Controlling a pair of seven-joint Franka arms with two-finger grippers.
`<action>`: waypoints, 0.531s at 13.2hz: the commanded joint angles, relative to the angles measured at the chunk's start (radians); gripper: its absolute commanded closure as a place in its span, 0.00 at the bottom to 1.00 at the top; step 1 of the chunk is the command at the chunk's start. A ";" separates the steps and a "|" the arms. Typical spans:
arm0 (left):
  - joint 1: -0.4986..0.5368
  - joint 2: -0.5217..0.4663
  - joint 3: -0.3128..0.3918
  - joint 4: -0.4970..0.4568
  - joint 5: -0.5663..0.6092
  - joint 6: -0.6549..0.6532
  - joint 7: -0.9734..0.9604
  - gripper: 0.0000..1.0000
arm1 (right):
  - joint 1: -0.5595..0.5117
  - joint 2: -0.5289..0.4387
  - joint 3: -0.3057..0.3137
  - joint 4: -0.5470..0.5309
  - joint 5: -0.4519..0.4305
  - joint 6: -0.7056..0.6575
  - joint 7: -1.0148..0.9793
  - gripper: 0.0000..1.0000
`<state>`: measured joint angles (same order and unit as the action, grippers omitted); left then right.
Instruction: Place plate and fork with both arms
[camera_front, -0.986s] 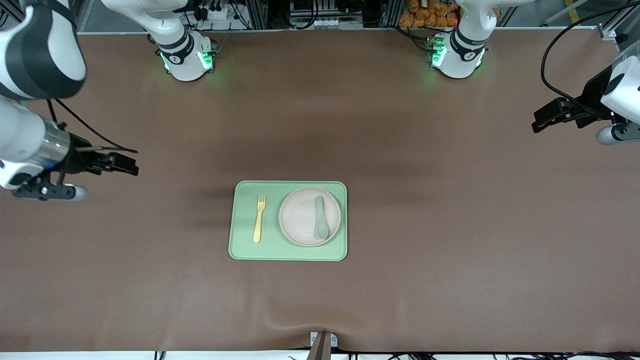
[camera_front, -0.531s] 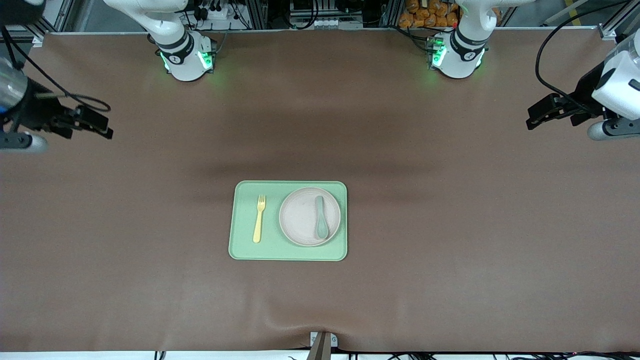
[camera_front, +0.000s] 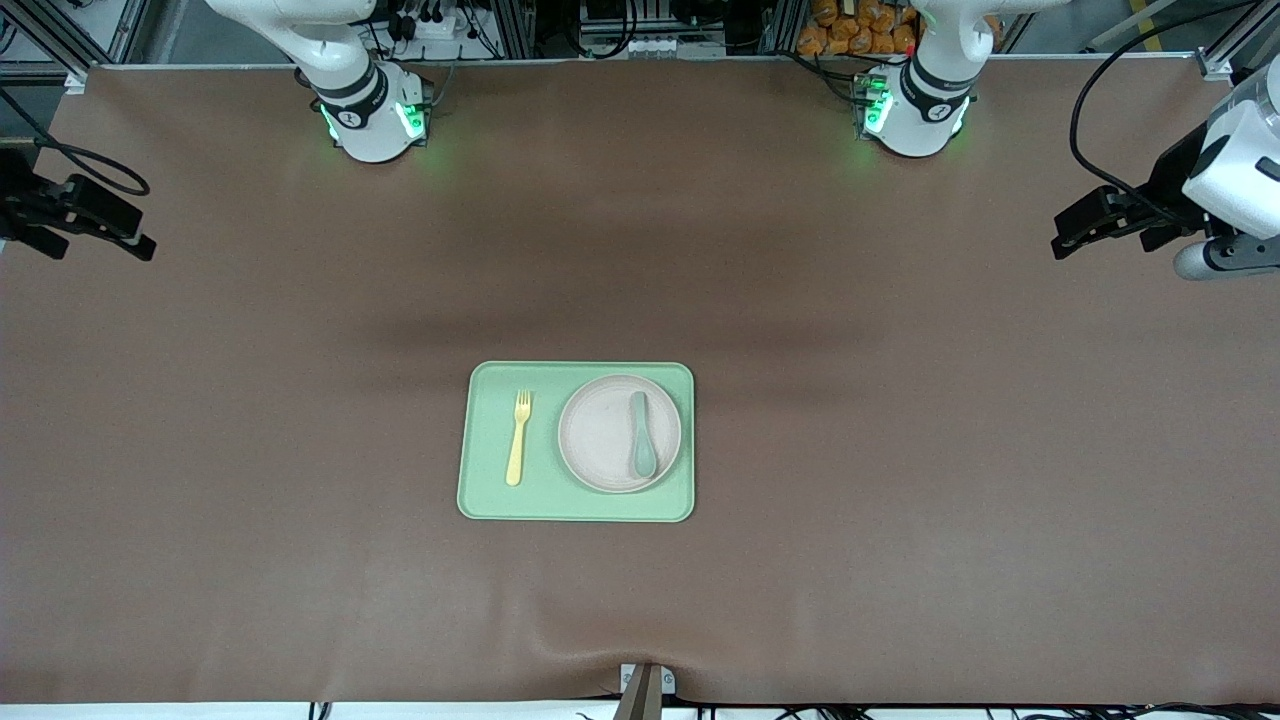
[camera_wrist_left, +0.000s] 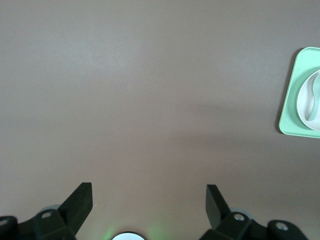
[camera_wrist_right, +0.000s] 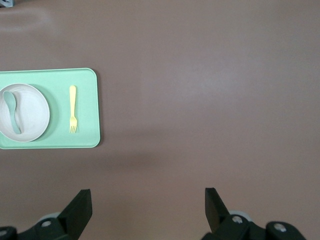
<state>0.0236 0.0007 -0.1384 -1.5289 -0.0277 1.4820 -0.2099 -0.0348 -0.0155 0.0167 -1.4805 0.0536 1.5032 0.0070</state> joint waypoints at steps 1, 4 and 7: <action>0.007 -0.027 0.000 -0.010 -0.011 0.000 0.000 0.00 | 0.016 0.029 -0.012 0.051 -0.027 -0.035 -0.052 0.00; 0.006 -0.027 0.002 -0.008 -0.009 0.000 0.000 0.00 | 0.015 0.035 -0.014 0.097 -0.035 -0.044 -0.055 0.00; 0.006 -0.027 0.002 -0.004 -0.011 0.000 0.000 0.00 | 0.007 0.014 -0.020 0.077 -0.027 -0.076 -0.056 0.00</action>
<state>0.0248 -0.0019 -0.1366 -1.5244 -0.0277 1.4820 -0.2099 -0.0334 -0.0035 0.0086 -1.4264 0.0368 1.4634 -0.0333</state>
